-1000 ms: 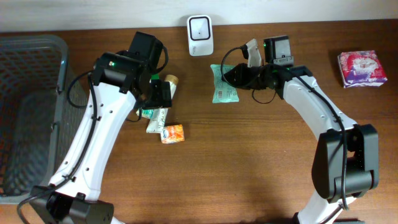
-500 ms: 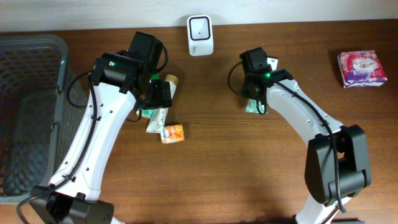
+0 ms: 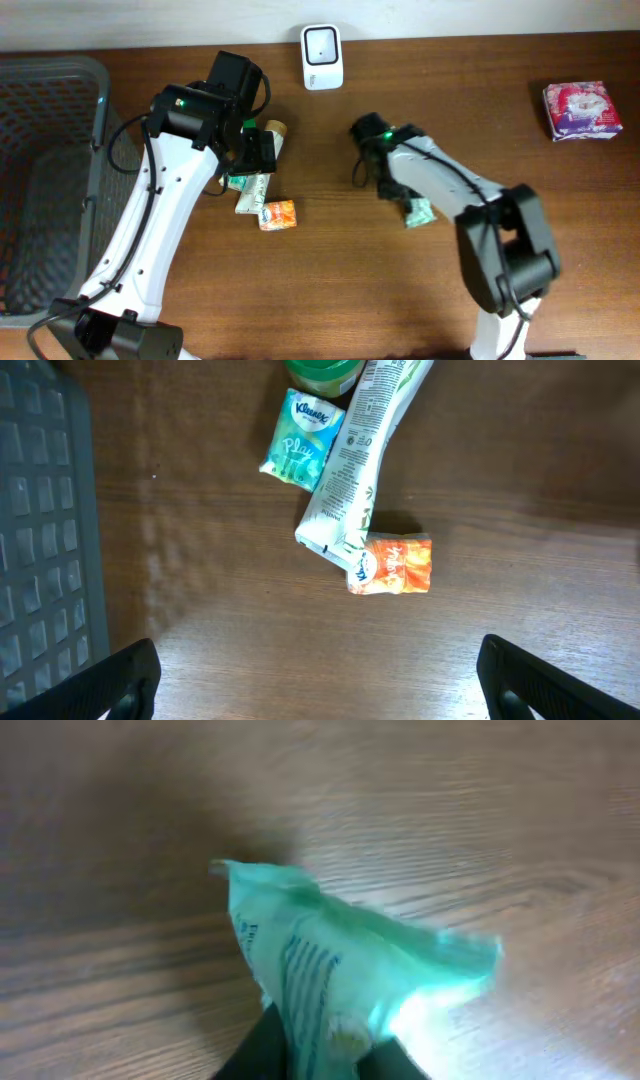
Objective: Scan the item barcode
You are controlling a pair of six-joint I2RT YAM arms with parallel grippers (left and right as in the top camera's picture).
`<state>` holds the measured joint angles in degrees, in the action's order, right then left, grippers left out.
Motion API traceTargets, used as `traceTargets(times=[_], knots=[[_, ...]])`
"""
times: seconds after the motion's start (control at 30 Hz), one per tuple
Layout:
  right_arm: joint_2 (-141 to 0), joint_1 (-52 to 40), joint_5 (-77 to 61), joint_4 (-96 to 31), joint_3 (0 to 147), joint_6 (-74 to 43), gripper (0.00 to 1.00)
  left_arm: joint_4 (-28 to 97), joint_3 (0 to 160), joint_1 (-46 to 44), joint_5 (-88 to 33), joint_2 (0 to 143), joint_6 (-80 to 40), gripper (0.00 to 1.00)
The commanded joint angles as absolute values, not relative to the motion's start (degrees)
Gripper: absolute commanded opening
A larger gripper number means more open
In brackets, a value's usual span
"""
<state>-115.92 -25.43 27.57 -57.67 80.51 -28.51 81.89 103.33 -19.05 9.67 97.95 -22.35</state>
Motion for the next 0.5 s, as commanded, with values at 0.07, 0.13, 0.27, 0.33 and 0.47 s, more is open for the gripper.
traceTargets(times=[0.07,0.13,0.27,0.33,0.47], knots=[[-118.06,-32.60,25.43,-58.94,82.43,-28.82,0.47,81.95,103.46,-18.68,9.69,97.71,-23.11,0.99],[-118.06,-34.85,21.74,-64.18,90.59,-28.82,0.71,81.95,103.46,-18.68,9.69,97.71,-23.11,0.99],[-118.06,-32.69,20.56,-73.67,99.35,-26.85,0.72,81.95,103.46,-18.68,9.69,97.71,-23.14,0.99],[-118.06,-27.66,20.38,-76.38,99.33,-23.77,0.81,81.95,103.46,-18.68,9.69,97.71,-23.11,0.99],[-118.08,-16.71,-3.44,-76.55,98.17,-6.66,0.81,81.95,103.46,-18.68,9.69,97.71,-23.11,0.99]])
